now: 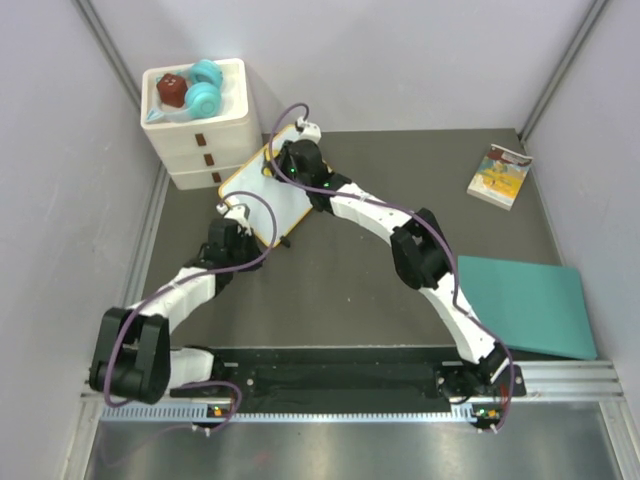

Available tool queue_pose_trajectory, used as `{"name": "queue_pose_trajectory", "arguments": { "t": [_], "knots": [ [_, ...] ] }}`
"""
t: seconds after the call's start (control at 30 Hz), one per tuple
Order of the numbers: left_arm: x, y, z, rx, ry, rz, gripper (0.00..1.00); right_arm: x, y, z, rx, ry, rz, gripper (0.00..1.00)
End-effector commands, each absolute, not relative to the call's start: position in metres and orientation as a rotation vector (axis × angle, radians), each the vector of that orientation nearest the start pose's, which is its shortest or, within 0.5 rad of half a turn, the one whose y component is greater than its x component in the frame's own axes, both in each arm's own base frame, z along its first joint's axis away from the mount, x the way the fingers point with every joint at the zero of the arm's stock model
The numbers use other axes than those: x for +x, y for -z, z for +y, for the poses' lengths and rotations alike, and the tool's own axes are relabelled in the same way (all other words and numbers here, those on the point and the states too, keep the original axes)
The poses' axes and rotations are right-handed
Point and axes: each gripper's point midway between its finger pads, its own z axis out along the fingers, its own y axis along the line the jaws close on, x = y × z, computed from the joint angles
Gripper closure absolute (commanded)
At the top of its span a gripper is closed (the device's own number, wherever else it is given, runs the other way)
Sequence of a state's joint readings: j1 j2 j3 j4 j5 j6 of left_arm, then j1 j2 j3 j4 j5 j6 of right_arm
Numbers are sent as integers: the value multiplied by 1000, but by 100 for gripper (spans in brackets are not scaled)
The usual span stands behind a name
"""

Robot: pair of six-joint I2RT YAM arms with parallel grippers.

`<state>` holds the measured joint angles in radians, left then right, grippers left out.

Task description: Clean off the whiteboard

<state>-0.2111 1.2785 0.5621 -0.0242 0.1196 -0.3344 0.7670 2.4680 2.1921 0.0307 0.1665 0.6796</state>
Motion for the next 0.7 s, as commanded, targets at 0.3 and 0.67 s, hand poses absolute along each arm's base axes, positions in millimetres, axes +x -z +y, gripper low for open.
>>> {"name": "queue_pose_trajectory", "arguments": {
  "t": [0.3,0.67],
  "knots": [
    [310,-119,-88,-132,371,2140,49,504,-282,448,56,-956,1718,100],
    [313,-160,-71,-290,362,1952,20,526,-255,342,176,-856,1798,100]
  ]
}}
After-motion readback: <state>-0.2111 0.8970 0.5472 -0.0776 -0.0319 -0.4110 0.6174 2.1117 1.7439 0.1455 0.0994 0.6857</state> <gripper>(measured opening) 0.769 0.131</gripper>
